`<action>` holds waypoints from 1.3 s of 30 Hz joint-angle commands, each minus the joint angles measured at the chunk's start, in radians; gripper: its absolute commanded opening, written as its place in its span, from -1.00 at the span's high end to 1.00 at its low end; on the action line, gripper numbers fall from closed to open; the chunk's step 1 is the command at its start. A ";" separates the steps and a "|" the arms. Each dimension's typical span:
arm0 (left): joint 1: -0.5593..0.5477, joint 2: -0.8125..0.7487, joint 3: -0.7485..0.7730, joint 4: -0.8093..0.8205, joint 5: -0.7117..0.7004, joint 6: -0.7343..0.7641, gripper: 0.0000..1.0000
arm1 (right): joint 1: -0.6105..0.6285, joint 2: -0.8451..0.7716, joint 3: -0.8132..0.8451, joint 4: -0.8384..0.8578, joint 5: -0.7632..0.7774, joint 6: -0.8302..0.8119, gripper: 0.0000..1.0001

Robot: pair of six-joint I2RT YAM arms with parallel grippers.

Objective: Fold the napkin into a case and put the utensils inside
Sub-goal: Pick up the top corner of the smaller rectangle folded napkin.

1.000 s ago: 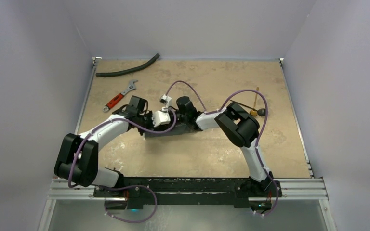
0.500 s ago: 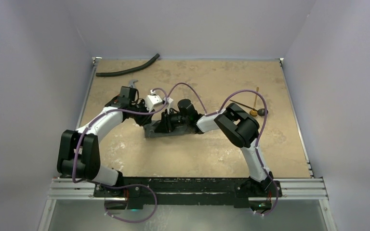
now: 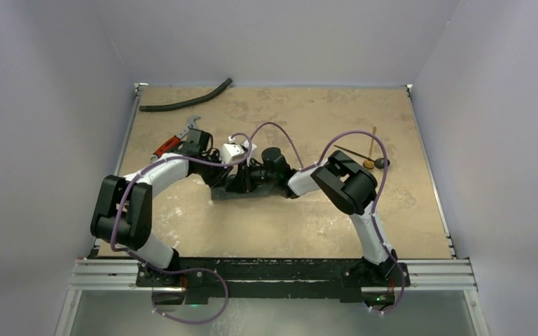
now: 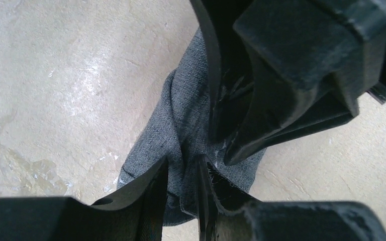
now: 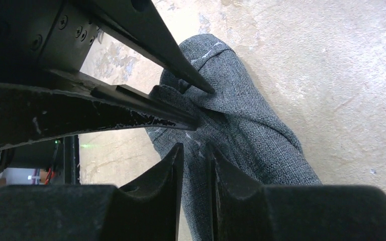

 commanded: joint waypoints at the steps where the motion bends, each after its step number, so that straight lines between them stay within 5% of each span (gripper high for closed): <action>1: -0.013 0.011 0.024 0.080 -0.074 -0.069 0.50 | 0.003 -0.012 -0.041 0.019 0.044 0.020 0.48; 19: -0.079 0.043 0.076 0.103 -0.084 -0.079 0.32 | 0.006 0.048 -0.017 -0.029 0.056 0.042 0.54; 39: -0.082 0.063 0.046 0.041 -0.173 0.006 0.36 | 0.006 0.055 -0.055 -0.028 0.114 0.109 0.60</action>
